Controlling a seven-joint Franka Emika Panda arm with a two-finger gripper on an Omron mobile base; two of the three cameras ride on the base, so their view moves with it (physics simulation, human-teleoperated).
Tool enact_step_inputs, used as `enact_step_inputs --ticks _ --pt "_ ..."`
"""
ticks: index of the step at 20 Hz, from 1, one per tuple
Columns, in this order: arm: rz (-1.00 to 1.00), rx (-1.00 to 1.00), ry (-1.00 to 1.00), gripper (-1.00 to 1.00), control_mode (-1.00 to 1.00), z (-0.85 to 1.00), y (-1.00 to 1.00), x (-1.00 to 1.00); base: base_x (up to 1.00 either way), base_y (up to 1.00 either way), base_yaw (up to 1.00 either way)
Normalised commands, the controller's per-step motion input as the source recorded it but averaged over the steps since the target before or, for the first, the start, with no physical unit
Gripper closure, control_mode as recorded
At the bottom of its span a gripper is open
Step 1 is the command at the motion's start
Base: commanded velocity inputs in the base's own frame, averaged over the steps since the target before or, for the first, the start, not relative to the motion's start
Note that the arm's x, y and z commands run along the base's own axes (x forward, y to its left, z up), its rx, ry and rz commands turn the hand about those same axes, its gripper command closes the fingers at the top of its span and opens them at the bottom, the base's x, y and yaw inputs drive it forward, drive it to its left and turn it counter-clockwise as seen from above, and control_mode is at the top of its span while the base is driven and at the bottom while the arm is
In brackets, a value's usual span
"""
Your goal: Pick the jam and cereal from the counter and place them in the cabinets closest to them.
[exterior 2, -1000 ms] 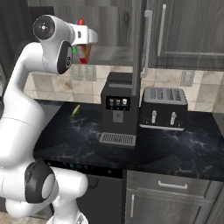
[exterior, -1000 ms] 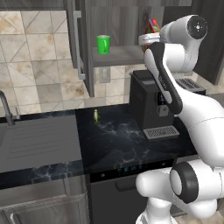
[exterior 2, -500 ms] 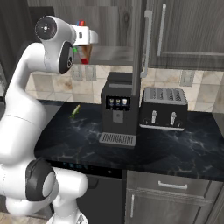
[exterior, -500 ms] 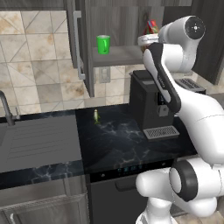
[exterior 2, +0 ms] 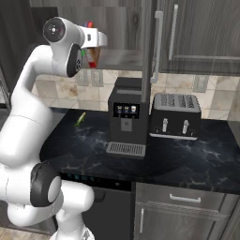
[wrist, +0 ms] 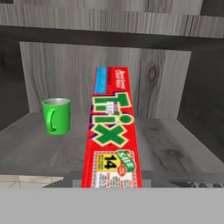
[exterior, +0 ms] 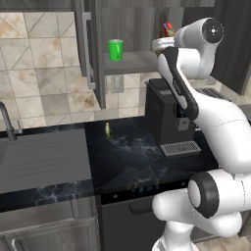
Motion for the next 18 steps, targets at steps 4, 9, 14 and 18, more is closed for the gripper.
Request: enact_step_inputs --ticks 4,9,14,18 --pt "-0.01 0.01 0.00 1.00 -1.00 -0.01 0.00 0.24 0.00 0.00 0.00" --pt "-0.01 0.01 0.00 1.00 -1.00 -0.03 0.00 0.23 0.00 0.00 0.00" --pt "-0.01 0.01 0.00 1.00 -1.00 -0.05 0.00 0.22 0.00 0.00 0.00" --pt "0.00 0.01 0.00 1.00 -1.00 -0.05 0.00 0.23 0.00 0.00 0.00"
